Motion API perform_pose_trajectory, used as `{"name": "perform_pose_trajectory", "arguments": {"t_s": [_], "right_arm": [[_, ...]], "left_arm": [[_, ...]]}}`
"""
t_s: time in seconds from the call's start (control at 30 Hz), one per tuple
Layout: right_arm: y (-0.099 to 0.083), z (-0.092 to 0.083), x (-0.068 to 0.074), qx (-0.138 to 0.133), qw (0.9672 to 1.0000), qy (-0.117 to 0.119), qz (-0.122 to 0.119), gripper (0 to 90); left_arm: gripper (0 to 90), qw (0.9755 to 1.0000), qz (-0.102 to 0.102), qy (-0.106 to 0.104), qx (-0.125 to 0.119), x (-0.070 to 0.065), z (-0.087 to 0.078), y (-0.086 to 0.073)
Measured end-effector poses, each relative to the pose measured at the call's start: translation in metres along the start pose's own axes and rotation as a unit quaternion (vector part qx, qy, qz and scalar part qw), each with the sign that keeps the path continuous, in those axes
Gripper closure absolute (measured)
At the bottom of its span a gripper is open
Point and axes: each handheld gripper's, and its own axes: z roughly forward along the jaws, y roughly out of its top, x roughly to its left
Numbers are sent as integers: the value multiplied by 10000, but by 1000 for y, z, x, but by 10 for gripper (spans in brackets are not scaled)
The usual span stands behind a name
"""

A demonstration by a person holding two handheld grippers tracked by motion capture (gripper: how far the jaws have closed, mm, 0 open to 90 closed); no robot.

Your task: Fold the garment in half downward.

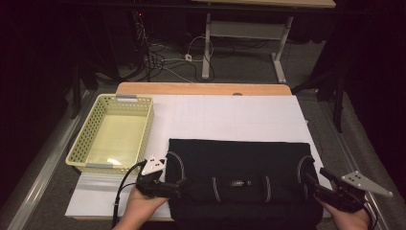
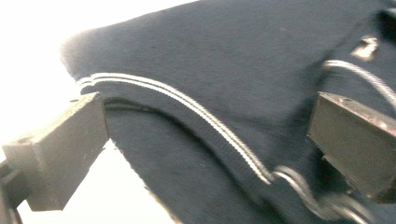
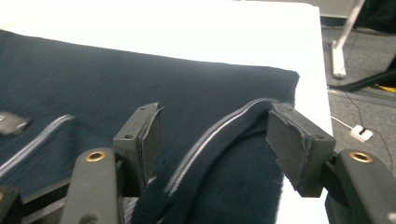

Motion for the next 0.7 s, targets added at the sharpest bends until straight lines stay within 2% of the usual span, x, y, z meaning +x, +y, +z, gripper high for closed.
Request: {"name": "perform_pose_trajectory", "arguments": {"t_s": [0.07, 0.13, 0.2, 0.33, 0.43, 0.53, 0.6, 0.7], "right_arm": [[3, 7, -7, 49, 10000, -65, 32, 375], [6, 14, -14, 127, 9998, -137, 113, 376], [7, 23, -21, 223, 9994, -192, 189, 376], [11, 42, -32, 425, 9984, -279, 258, 376], [15, 55, -37, 553, 9975, -330, 289, 373], [20, 67, -40, 691, 9965, -348, 324, 354], [22, 75, -42, 809, 9955, -358, 338, 342], [24, 88, -44, 1090, 9928, -335, 376, 285]], "left_arm": [[0, 9999, -118, 12, 22, 5, 5, 3], [0, 9997, -235, -99, 9, 8, 8, 6], [0, 9998, -218, -44, 10, 9, 12, 9], [0, 9993, -239, 213, 179, 14, 25, 14], [0, 9978, -136, 450, 465, 19, 40, 16], [0, 9964, -296, 560, 563, 26, 47, 20], [0, 9952, -261, 708, 625, 29, 49, 24], [0, 9921, -392, 839, 848, 36, 55, 27]]}}
